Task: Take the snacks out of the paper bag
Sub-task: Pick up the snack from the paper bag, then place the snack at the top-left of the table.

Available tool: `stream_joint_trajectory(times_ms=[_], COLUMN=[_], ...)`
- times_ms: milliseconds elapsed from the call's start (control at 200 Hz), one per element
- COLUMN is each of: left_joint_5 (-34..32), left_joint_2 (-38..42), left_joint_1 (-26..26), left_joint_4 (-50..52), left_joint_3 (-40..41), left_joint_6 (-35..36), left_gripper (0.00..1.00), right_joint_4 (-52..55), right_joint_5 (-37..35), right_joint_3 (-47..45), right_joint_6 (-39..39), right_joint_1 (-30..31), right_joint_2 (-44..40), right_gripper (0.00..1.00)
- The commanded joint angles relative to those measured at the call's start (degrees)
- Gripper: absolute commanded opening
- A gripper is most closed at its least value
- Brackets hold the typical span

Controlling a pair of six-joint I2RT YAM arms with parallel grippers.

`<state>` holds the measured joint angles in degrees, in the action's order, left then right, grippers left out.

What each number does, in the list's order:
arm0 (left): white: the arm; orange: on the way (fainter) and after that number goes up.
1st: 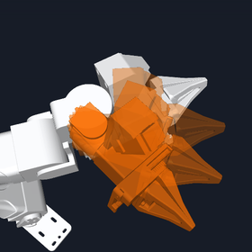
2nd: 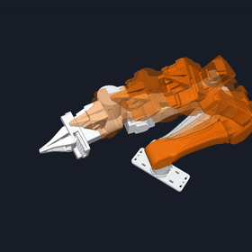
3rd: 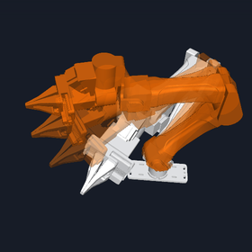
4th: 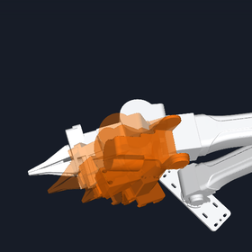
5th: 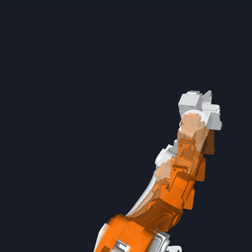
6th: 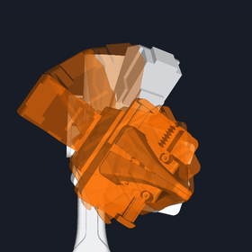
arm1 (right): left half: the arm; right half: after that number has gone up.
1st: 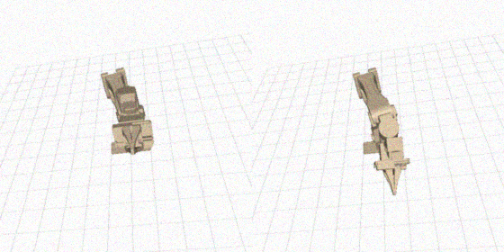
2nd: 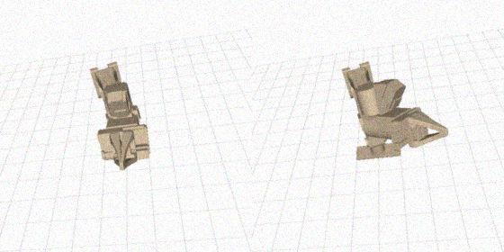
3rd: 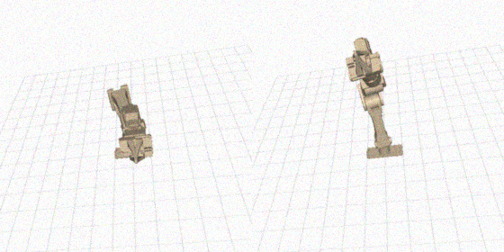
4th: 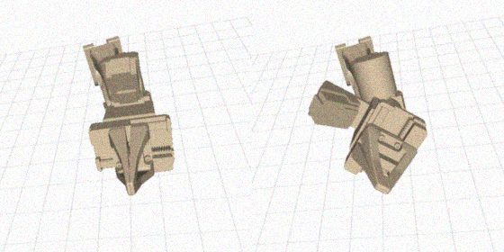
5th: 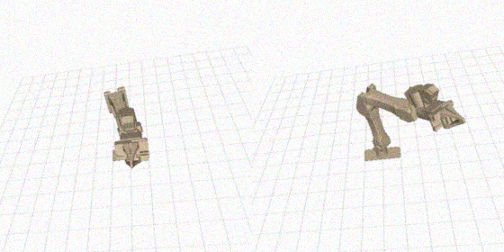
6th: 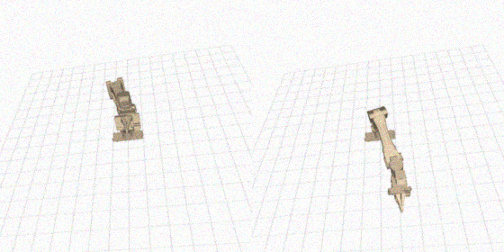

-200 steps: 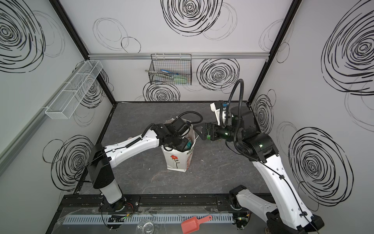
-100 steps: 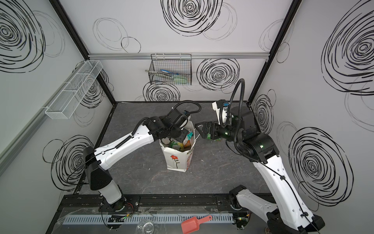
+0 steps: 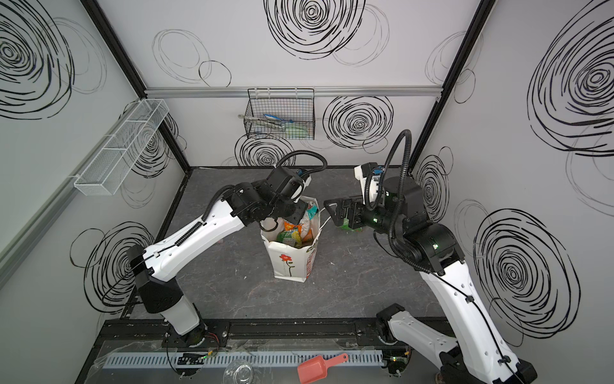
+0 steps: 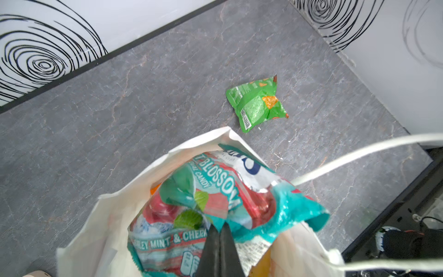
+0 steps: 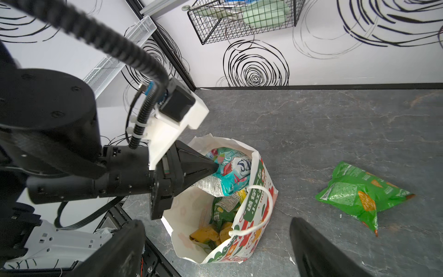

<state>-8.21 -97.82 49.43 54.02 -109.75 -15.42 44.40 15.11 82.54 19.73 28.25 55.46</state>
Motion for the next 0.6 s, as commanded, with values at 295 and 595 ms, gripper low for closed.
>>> stream_joint_trajectory(times_ms=[295, 595], left_joint_5=[1.6, 4.9], left_joint_2=[4.6, 3.2], left_joint_1=[-0.5, -10.4], left_joint_4=[-2.1, -2.4], left_joint_3=[-12.7, -23.3], left_joint_6=[1.6, 3.2], left_gripper=[0.00, 0.00], right_joint_4=[-6.4, -7.0], right_joint_5=[-1.6, -1.1], right_joint_3=[0.3, -0.7], right_joint_6=[1.5, 1.9], right_joint_1=[0.4, 0.3], right_joint_2=[-4.1, -4.2], right_gripper=[0.97, 0.97])
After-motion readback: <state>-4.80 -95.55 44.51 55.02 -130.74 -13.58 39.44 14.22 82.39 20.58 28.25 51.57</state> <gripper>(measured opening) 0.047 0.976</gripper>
